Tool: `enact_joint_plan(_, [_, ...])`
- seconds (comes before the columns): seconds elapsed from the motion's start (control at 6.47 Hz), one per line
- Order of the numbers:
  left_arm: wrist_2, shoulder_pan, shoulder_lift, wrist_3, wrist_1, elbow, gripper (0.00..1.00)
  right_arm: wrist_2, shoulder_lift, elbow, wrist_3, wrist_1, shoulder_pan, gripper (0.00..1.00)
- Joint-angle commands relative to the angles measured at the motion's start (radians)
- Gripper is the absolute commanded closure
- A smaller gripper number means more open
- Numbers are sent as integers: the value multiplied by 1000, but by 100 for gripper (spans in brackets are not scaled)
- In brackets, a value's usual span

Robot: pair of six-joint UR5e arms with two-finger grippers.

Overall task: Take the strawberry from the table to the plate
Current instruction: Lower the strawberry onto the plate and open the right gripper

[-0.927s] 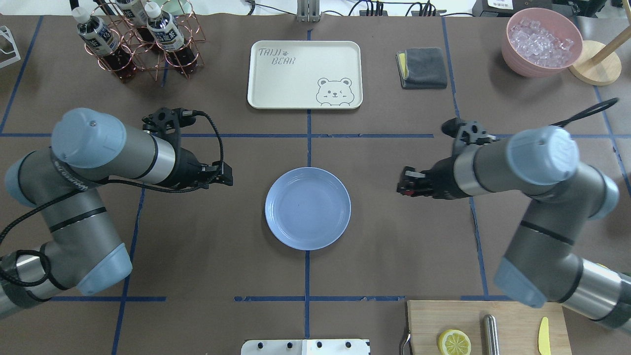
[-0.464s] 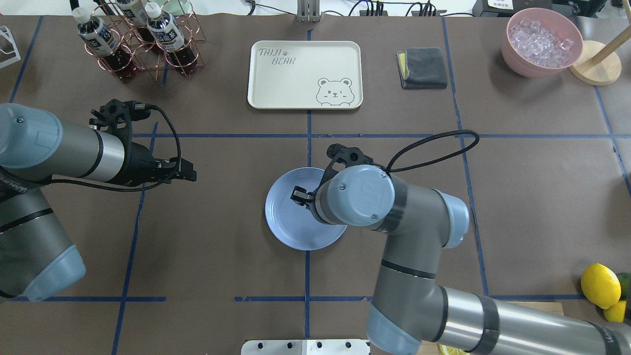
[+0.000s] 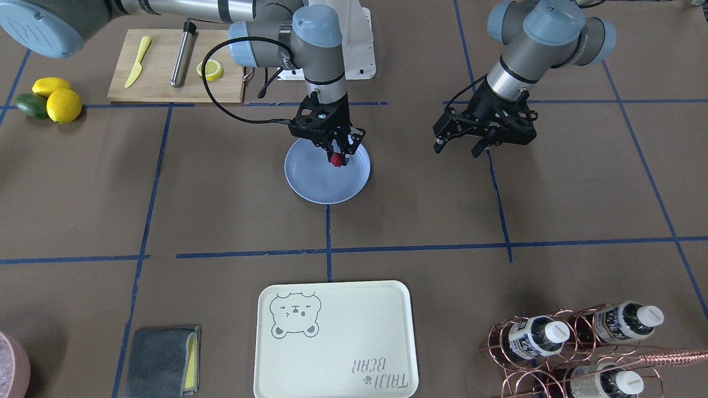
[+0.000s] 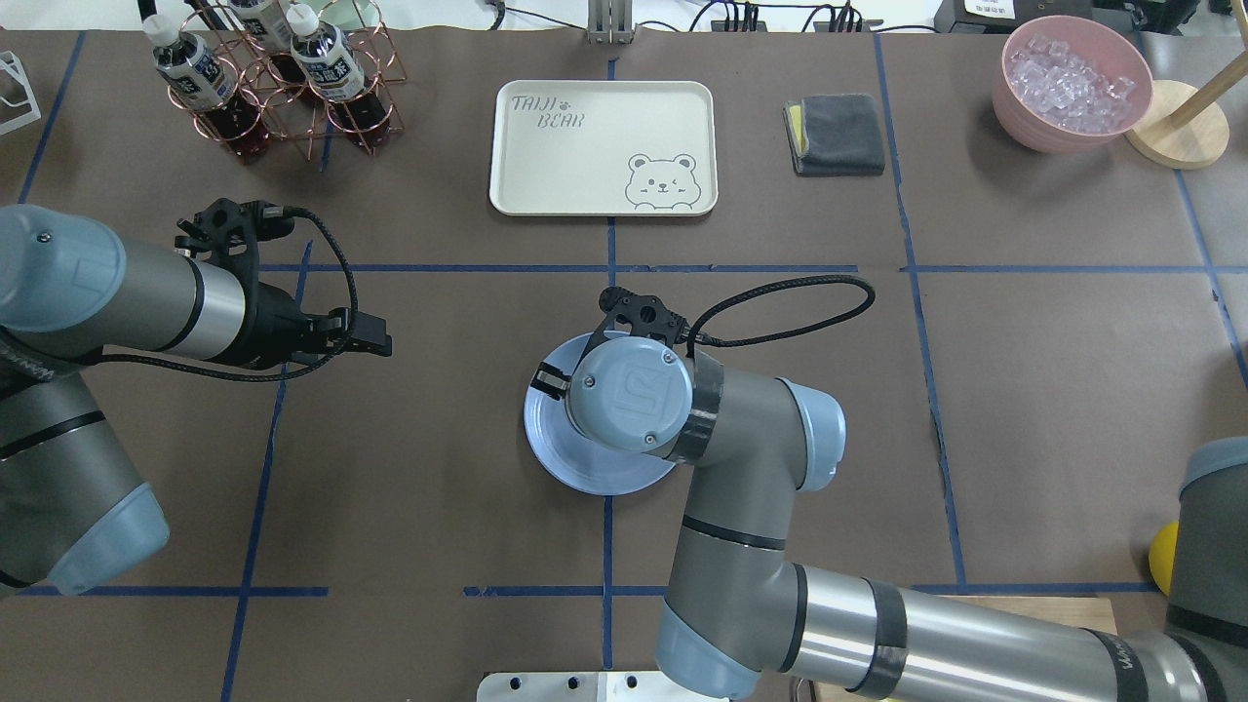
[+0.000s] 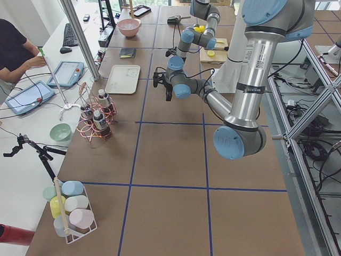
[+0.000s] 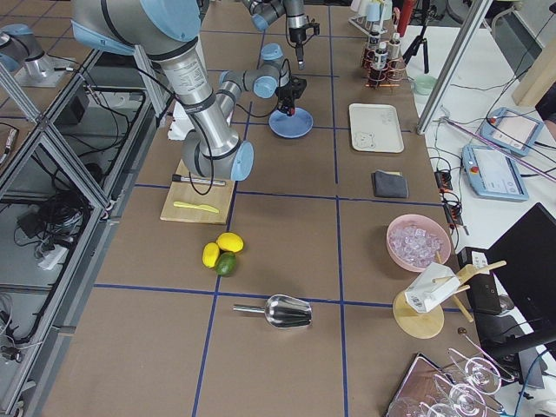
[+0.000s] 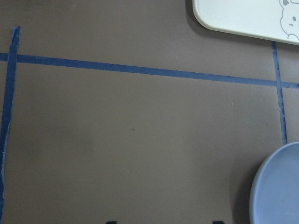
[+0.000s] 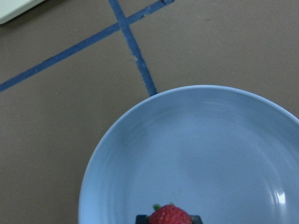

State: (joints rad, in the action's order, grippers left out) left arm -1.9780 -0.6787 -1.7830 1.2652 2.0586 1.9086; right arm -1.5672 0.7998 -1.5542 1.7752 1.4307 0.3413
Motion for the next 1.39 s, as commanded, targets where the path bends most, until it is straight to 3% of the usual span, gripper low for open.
enact_joint_plan(0.0, [-1, 2, -4, 2, 1, -5, 0, 4, 7, 19, 1, 4, -1, 100])
enact_joint_plan(0.62, [7, 2, -1, 3, 1, -8, 0, 1, 18, 19, -10, 4, -1, 97])
enact_joint_plan(0.77, [7, 1, 7, 3, 1, -8, 0, 1, 18, 19, -13, 4, -1, 40])
enact_joint_plan(0.93, [7, 1, 8, 3, 1, -8, 0, 1, 18, 20, -13, 5, -1, 0])
enact_joint_plan(1.24, [7, -2, 8, 3, 0, -6, 0, -11, 18, -27, -16, 54, 10, 0])
